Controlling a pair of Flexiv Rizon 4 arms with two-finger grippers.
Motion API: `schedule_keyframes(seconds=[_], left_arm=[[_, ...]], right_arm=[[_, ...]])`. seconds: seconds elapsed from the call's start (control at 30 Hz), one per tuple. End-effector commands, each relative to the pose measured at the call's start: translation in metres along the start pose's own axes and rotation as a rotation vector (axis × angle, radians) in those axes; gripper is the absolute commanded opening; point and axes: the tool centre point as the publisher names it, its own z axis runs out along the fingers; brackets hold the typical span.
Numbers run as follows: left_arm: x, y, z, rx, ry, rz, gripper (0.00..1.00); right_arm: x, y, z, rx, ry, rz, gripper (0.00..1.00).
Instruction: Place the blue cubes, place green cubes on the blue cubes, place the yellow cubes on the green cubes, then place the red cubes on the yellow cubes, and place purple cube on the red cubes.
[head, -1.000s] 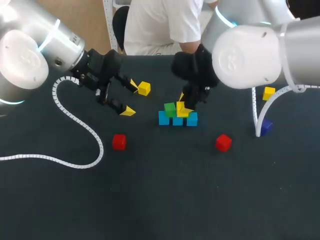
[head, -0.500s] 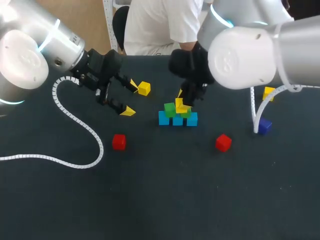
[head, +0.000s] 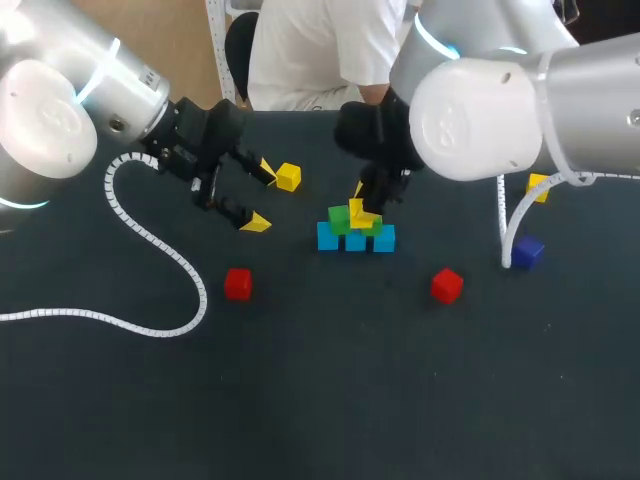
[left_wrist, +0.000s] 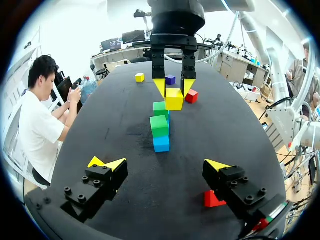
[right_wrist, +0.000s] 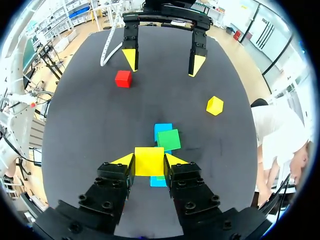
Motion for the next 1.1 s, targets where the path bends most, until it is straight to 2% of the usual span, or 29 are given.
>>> schedule_keyframes(seconds=[0.03, 1.1], left_arm=[[0.000, 0.001, 0.000, 0.004, 0.003, 0.000, 1.00], [0.000, 0.001, 0.000, 0.004, 0.003, 0.000, 1.00]], right_arm=[[-0.001, -0.001, 0.002, -0.002, 0.000, 0.002, 0.00], [-0.002, -0.015, 0.006, 0.002, 0.007, 0.002, 0.00]])
